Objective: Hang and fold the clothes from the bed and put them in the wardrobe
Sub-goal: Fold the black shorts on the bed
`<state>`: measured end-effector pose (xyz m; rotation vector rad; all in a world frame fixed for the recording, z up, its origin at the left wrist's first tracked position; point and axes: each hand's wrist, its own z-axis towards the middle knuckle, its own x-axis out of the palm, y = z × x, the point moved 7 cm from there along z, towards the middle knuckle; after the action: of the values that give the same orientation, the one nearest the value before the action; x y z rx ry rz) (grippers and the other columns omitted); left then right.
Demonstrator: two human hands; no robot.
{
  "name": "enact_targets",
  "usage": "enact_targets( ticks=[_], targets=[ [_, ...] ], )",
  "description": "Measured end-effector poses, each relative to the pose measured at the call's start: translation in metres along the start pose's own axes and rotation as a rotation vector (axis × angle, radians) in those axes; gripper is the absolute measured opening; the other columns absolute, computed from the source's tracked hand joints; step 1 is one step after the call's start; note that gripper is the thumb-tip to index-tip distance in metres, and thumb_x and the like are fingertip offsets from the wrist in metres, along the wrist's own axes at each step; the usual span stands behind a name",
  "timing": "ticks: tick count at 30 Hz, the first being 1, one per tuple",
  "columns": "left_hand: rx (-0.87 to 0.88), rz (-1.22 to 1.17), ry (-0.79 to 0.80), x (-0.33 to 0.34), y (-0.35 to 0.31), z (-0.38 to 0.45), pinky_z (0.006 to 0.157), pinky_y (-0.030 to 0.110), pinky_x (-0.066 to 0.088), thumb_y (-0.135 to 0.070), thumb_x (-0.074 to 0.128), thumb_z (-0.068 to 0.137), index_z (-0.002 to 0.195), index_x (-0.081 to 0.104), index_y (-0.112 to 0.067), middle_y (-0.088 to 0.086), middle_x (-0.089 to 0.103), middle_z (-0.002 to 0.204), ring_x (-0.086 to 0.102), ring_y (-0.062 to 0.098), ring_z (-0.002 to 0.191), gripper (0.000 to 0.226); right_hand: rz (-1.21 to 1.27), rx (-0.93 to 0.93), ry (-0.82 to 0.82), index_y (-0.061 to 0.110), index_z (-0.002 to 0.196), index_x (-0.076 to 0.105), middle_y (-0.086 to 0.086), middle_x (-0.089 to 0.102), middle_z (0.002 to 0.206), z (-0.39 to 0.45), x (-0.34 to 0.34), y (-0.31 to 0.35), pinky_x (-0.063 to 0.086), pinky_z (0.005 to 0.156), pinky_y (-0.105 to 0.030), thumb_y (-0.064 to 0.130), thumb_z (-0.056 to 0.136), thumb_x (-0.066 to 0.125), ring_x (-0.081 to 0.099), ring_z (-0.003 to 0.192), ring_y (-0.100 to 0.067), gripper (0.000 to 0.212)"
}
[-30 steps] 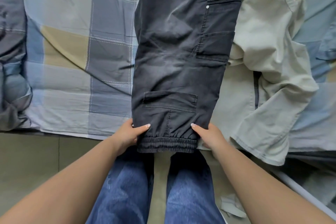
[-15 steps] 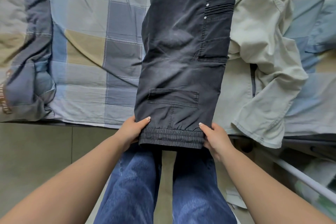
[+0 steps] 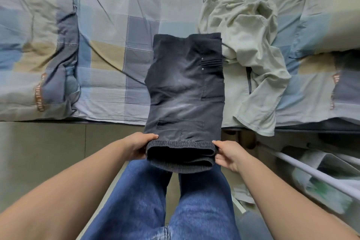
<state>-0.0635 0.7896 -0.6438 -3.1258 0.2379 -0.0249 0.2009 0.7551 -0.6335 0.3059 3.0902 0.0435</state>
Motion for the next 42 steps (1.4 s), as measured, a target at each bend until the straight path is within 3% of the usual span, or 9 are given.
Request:
enact_targets(
  ticks=[2,5,8,13,18,26,34,38,42],
  targets=[
    [0.047,-0.034,-0.007,-0.001,-0.007,-0.007,0.045,0.018,0.045,-0.017,0.049,0.096,0.081,0.051,-0.015,0.007,0.049,0.068,0.049,0.014,0.051,0.016,0.048,-0.038,-0.015,0.011,0.105,0.053,0.003,0.057,0.051,-0.009,0.0,0.003,0.048,0.041,-0.019,0.012,0.098,0.047,0.045,0.026,-0.004,0.009],
    [0.179,-0.112,-0.028,0.001,-0.039,-0.02,0.04,0.018,0.045,-0.014,0.046,0.097,0.104,0.042,-0.031,0.006,0.049,0.08,0.047,0.014,0.054,0.018,0.139,-0.177,-0.059,0.028,0.149,0.02,-0.008,0.059,0.1,-0.011,-0.006,0.03,0.049,0.041,-0.02,0.007,0.098,0.047,0.054,0.034,-0.004,0.062],
    [0.265,-0.046,-0.031,-0.001,-0.074,-0.023,0.054,0.023,0.05,-0.025,0.043,0.1,0.127,0.041,-0.038,0.001,0.059,0.103,0.053,0.015,0.069,0.029,0.1,-0.268,-0.066,0.018,0.136,0.047,-0.006,0.063,0.095,-0.016,0.0,0.066,0.046,0.04,-0.016,0.008,0.099,0.044,0.059,0.041,-0.004,0.038],
    [0.275,-0.176,0.033,-0.006,-0.117,-0.008,0.059,0.028,0.054,-0.026,0.038,0.101,0.081,0.057,-0.014,-0.002,0.058,0.056,0.058,0.008,0.044,0.03,0.244,-0.301,0.015,0.004,0.101,0.063,-0.004,0.067,0.076,0.001,0.011,0.115,0.056,0.057,-0.027,0.006,0.092,0.045,0.068,0.063,-0.016,0.02],
    [0.399,-0.013,0.074,-0.016,-0.162,0.024,0.089,0.031,0.051,-0.009,0.057,0.093,0.104,0.063,-0.015,-0.001,0.072,0.092,0.069,0.01,0.092,0.014,-0.03,-0.414,0.039,0.016,0.103,0.068,-0.002,0.069,0.088,0.037,0.019,0.172,0.052,0.068,-0.022,0.005,0.092,0.049,0.064,0.079,-0.01,0.025],
    [0.723,0.501,-0.45,-0.037,-0.284,0.083,0.061,0.027,0.041,-0.04,0.069,0.084,0.078,0.071,-0.015,0.0,0.066,0.071,0.056,0.009,0.065,0.026,-0.433,-0.681,-0.268,0.021,0.059,0.055,0.008,0.055,0.051,0.11,0.019,0.297,0.033,0.051,-0.026,0.035,0.09,0.057,0.042,0.045,-0.01,0.034],
    [0.594,0.405,-0.478,-0.026,-0.335,0.164,0.059,0.03,0.035,-0.048,0.049,0.095,0.088,0.06,-0.011,0.0,0.053,0.072,0.049,0.016,0.068,0.039,-0.543,-0.69,-0.402,0.018,0.061,0.053,0.001,0.054,0.059,0.18,0.012,0.343,0.035,0.063,-0.031,0.035,0.09,0.055,0.048,0.061,-0.02,0.034],
    [0.64,0.307,-0.496,-0.028,-0.314,0.176,0.08,0.021,0.035,-0.05,0.055,0.091,0.108,0.061,-0.017,-0.005,0.06,0.099,0.053,0.01,0.092,0.038,-0.72,-0.846,-0.533,0.022,0.096,0.063,0.0,0.061,0.085,0.176,0.011,0.335,0.037,0.066,-0.029,0.048,0.09,0.053,0.054,0.079,-0.017,0.029],
    [0.699,0.305,-0.46,-0.026,-0.31,0.178,0.075,0.015,0.046,-0.035,0.069,0.086,0.103,0.061,-0.019,-0.009,0.063,0.093,0.057,0.001,0.082,0.025,-0.704,-0.956,-0.572,0.015,0.093,0.063,-0.007,0.055,0.097,0.177,0.018,0.334,0.035,0.071,-0.028,0.046,0.089,0.056,0.051,0.088,-0.02,0.032]
  ],
)
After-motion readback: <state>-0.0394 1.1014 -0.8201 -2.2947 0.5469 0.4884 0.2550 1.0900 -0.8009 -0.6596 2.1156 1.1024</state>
